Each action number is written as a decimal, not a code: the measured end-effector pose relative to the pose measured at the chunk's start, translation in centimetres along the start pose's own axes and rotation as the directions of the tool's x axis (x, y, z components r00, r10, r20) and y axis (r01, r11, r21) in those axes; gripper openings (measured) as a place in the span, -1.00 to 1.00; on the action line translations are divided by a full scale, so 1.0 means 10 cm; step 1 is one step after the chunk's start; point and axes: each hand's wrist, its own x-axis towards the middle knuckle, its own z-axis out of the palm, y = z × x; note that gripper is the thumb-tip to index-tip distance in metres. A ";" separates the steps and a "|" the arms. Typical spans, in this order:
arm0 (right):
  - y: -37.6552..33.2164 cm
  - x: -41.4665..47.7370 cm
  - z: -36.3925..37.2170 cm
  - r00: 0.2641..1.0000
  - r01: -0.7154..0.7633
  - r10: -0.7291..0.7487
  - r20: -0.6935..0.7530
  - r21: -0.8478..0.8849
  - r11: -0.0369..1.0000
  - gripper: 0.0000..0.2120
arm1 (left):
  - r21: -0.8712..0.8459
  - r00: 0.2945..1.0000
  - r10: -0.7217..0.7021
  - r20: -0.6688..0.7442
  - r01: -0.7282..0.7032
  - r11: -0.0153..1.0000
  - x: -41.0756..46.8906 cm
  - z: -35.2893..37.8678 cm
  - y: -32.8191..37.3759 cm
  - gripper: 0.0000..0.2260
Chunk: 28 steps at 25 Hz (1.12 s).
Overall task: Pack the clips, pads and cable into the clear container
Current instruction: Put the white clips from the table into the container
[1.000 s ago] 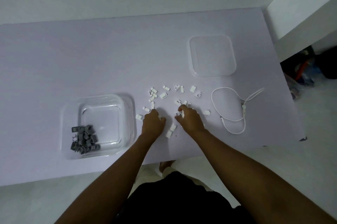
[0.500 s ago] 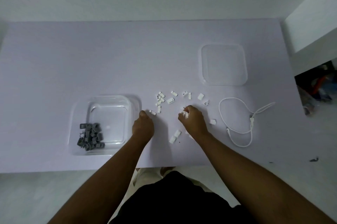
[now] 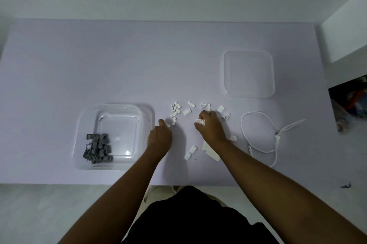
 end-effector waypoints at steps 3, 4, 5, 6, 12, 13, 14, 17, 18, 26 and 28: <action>0.03 0.03 0.00 1.000 0.021 -0.021 0.002 -0.004 1.000 -0.80 | 0.018 0.993 0.117 -0.016 -0.117 0.993 0.08 -0.07 0.17 -0.81; 0.04 0.04 -0.01 1.000 0.029 -0.029 0.008 -0.006 1.000 -0.79 | 0.034 0.985 0.170 -0.031 -0.169 0.985 0.11 -0.09 0.23 -0.78; 0.06 0.05 -0.02 0.999 0.042 -0.042 0.014 -0.011 0.999 -0.78 | 0.040 0.977 0.205 -0.052 -0.203 0.978 0.15 -0.09 0.29 -0.76; 0.09 0.05 -0.04 0.998 0.057 -0.057 0.021 -0.020 0.998 -0.78 | 0.044 0.971 0.227 -0.071 -0.224 0.974 0.19 -0.09 0.35 -0.75; 0.16 0.10 -0.09 0.999 0.032 -0.033 0.028 0.033 0.999 -0.79 | 0.140 0.935 0.340 -0.096 -0.326 0.935 0.48 -0.03 0.56 -0.78; 0.16 0.11 -0.12 1.000 -0.016 0.014 0.017 0.114 0.993 -0.79 | 0.145 0.935 0.347 -0.070 -0.335 0.931 0.51 -0.01 0.56 -0.78; 0.15 0.11 -0.17 0.998 -0.063 0.063 0.008 0.192 0.979 -0.80 | 0.149 0.937 0.345 -0.046 -0.336 0.930 0.53 0.00 0.55 -0.77; 0.13 0.07 -0.29 0.981 -0.174 0.193 -0.004 0.412 0.894 -0.86 | 0.171 0.944 0.328 -0.026 -0.319 0.932 0.56 0.01 0.55 -0.78; 0.12 0.06 -0.34 0.966 -0.234 0.256 0.029 0.518 0.823 -0.87 | 0.171 0.943 0.331 -0.028 -0.321 0.931 0.57 0.02 0.56 -0.80; 0.32 -0.11 -0.44 0.934 -0.323 0.341 0.109 0.668 0.671 -0.77 | 0.017 0.933 0.361 0.007 -0.361 0.932 0.54 0.09 0.68 -0.73; 0.43 -0.12 -0.39 0.973 -0.208 0.231 0.000 0.436 0.876 -0.67 | -0.005 0.935 0.354 0.007 -0.354 0.935 0.51 0.09 0.67 -0.72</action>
